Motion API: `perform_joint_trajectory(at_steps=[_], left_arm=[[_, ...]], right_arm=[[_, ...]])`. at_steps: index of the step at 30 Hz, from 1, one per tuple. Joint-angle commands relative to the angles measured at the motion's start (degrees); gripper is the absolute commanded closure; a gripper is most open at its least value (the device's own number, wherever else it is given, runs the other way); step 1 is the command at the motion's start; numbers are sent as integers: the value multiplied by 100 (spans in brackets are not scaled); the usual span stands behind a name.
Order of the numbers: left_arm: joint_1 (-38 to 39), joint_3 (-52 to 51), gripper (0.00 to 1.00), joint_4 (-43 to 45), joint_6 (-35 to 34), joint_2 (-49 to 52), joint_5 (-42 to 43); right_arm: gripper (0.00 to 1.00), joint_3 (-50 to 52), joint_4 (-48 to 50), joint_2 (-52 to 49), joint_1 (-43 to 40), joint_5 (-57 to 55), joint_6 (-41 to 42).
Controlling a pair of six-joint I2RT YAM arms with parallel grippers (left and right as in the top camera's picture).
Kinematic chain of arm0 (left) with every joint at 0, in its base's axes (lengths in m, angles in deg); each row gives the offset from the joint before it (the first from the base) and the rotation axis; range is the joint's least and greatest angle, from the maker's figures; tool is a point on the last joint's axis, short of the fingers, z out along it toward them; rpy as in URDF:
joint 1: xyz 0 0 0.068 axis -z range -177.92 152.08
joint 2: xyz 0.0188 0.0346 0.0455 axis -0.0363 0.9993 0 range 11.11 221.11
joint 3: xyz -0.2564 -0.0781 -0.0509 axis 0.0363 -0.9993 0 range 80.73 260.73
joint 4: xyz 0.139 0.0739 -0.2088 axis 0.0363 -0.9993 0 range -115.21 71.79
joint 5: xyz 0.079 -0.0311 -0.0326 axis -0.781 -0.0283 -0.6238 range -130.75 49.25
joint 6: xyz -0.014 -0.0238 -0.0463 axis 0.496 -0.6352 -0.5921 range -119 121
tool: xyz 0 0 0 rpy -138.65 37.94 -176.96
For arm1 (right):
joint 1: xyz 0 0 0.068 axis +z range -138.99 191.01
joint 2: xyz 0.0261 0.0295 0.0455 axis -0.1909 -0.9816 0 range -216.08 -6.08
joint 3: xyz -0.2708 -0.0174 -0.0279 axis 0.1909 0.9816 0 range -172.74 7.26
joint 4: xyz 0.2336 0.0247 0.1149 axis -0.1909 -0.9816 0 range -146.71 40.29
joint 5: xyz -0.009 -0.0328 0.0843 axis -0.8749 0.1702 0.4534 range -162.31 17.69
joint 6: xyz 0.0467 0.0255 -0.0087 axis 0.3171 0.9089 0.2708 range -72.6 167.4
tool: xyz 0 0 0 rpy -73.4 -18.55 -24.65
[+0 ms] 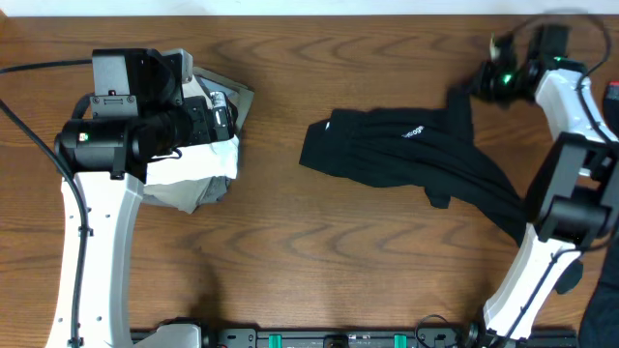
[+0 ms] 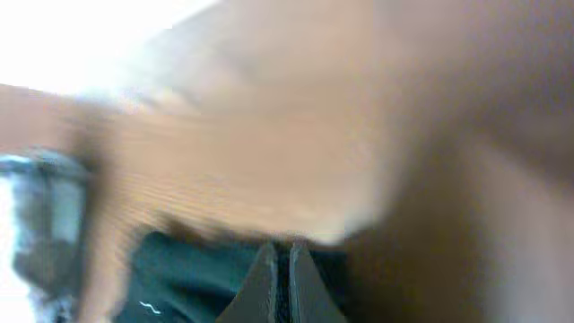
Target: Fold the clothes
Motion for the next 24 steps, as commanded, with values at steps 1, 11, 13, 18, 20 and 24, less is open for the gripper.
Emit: perform_joint_trajectory(at_steps=[1, 11, 13, 18, 20, 24], left_arm=[[17, 140, 2, -31, 76, -44, 37], [20, 140, 2, -35, 76, -44, 37], [20, 140, 2, -33, 76, -44, 37], [20, 140, 2, 9, 76, -44, 39], [20, 140, 2, 9, 76, -44, 39], [44, 133, 2, 0, 76, -37, 39]], right_arm=[[99, -87, 1019, 782, 114, 1333, 455], [99, -87, 3534, 828, 225, -739, 2026], [99, -87, 3425, 791, 243, -763, 1982], [72, -87, 2752, 688, 258, -944, 1700], [40, -87, 2216, 682, 243, -1145, 1425], [28, -85, 1130, 682, 238, -1222, 857]])
